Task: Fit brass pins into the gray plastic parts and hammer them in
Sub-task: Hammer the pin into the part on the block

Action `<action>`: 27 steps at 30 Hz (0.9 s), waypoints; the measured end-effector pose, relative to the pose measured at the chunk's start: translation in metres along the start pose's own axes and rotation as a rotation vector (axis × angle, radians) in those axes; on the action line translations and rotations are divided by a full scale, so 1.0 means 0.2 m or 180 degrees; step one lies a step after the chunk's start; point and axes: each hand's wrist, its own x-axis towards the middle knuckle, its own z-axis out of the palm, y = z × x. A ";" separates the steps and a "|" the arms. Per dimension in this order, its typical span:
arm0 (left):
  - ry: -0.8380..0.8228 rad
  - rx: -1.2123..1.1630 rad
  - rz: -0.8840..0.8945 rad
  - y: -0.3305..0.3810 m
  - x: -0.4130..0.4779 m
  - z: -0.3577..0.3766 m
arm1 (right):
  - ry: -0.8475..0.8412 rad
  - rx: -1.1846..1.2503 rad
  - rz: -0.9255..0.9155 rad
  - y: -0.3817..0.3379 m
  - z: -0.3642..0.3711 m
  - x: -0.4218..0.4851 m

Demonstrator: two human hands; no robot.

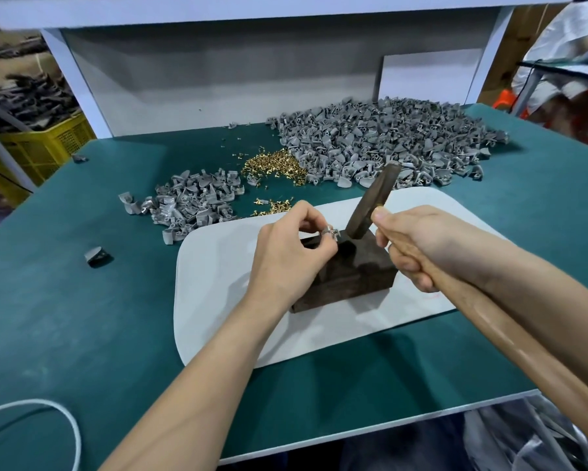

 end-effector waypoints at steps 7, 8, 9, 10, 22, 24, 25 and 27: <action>-0.0103 0.0292 0.0042 -0.01 0.01 0.00 | 0.0058 -0.0171 -0.0146 0.00 0.03 -0.01; -0.0134 0.0298 0.0055 -0.01 0.01 0.00 | 0.0092 -0.0223 -0.0154 -0.01 0.04 -0.01; -0.0135 0.0269 0.0060 -0.01 0.01 0.00 | 0.0133 -0.0283 -0.0157 -0.01 0.05 -0.01; -0.0112 0.0222 0.0055 -0.01 0.01 0.00 | 0.0169 -0.0342 -0.0153 -0.01 0.06 -0.01; 0.0046 0.0203 0.0163 -0.02 0.01 0.02 | 0.0608 -0.1089 -0.0368 0.02 0.11 -0.03; 0.0030 0.0220 0.0118 -0.03 0.02 0.02 | 0.0692 -0.1015 -0.0430 0.02 0.09 -0.02; 0.0032 0.0222 0.0107 -0.03 0.02 0.02 | 0.0713 -0.0987 -0.0453 0.01 0.09 -0.02; 0.0009 0.0197 0.0094 -0.02 0.02 0.02 | 0.0578 -0.1019 -0.0425 0.02 0.09 -0.02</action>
